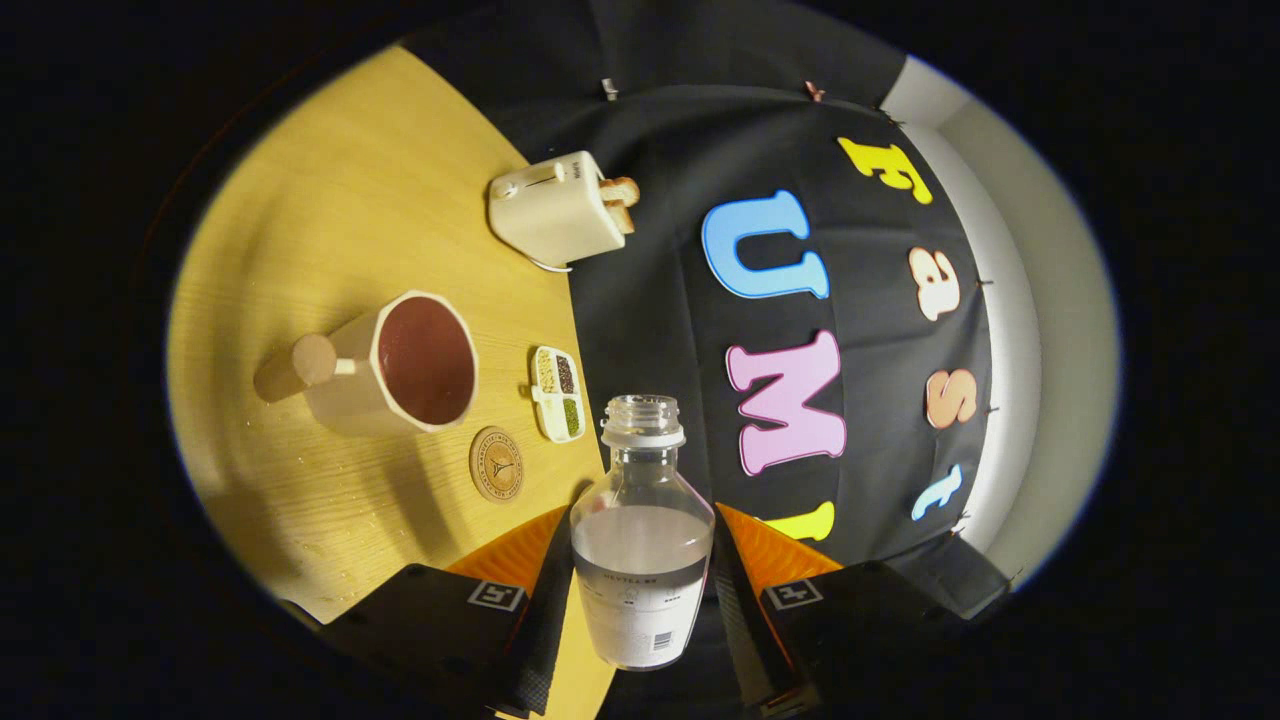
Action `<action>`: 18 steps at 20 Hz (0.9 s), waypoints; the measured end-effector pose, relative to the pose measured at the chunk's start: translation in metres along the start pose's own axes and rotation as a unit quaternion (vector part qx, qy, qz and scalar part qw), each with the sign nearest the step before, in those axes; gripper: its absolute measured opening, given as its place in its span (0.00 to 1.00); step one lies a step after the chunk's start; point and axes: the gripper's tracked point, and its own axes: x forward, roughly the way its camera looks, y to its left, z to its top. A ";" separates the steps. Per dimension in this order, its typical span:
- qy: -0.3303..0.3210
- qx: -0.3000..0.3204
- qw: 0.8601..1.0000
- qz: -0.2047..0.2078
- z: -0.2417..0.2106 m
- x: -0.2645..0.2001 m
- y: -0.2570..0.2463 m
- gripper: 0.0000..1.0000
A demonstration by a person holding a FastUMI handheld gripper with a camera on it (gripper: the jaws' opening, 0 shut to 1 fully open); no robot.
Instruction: Take the bottle from table, then pour the juice into the cup, finally place the bottle on the coaster
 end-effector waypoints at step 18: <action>-0.015 -0.182 0.983 0.032 0.004 0.015 0.042 0.71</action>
